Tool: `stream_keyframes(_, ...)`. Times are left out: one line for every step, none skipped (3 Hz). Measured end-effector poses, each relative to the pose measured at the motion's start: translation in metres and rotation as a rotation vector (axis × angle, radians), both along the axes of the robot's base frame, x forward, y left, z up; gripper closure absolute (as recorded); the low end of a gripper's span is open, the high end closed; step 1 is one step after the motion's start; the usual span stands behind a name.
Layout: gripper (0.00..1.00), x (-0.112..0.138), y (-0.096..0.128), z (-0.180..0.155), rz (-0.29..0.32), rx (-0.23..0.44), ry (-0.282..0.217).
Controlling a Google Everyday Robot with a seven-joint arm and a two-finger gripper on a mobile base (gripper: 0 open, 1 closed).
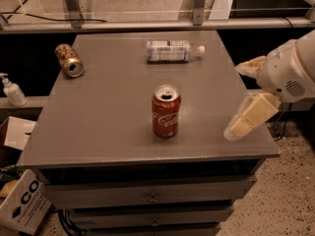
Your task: Knock coke can over
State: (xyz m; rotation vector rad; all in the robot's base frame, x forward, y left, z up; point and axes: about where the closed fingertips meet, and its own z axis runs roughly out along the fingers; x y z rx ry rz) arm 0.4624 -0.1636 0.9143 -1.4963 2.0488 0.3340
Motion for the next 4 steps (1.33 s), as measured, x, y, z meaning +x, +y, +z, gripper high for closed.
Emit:
stream_keyframes(0.0,0.019,0.02,-0.024,0.041,0.17,-0.039)
stream_keyframes(0.0,0.035,0.046,-0.035,0.092,0.325,-0.061)
stream_keyframes(0.0,0.047,0.072,-0.034,0.142,0.465,-0.064)
stream_keyframes(0.0,0.054,0.098,-0.025,0.192,0.542,-0.056)
